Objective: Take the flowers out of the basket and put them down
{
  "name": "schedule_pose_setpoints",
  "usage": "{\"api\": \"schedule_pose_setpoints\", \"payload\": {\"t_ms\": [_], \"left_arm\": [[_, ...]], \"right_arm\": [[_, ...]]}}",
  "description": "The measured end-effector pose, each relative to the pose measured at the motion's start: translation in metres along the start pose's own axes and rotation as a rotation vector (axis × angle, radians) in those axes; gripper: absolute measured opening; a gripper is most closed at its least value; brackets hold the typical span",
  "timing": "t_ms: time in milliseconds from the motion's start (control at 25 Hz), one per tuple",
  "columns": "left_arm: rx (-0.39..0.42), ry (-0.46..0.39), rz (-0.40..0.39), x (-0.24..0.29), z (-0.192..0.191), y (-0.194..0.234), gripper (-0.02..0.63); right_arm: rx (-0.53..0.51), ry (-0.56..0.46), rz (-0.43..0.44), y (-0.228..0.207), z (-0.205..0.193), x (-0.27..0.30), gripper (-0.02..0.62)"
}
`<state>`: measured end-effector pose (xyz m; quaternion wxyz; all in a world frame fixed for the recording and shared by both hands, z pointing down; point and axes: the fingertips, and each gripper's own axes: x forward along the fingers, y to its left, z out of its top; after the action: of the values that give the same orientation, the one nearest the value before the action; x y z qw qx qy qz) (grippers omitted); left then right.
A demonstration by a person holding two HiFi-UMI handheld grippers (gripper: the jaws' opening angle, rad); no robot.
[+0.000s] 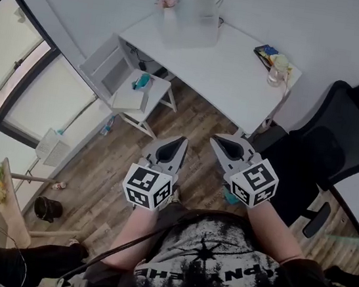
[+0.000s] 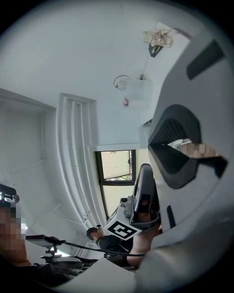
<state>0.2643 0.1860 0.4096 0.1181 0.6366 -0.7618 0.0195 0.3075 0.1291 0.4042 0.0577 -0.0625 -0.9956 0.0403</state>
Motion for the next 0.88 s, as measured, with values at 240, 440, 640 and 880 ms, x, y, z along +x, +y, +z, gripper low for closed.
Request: {"api": "schedule_pose_setpoints", "payload": {"t_ms": [240,440,640,880], "left_arm": [[-0.002,0.009,0.0,0.012,-0.003,0.031,0.015],[-0.011,0.01,0.0,0.022,0.002,0.076,0.015],[-0.012,0.02,-0.02,0.031,0.011,0.131,0.014],[-0.003,0.024,-0.04,0.042,0.027,0.204,0.015]], "right_arm": [[0.043,0.001,0.0,-0.013,-0.003,0.032,0.017],[0.067,-0.007,-0.002,-0.025,0.002,0.076,0.017],[0.055,-0.008,-0.019,-0.029,0.013,0.131,0.017],[0.062,-0.014,-0.03,-0.032,0.023,0.204,0.017]]}}
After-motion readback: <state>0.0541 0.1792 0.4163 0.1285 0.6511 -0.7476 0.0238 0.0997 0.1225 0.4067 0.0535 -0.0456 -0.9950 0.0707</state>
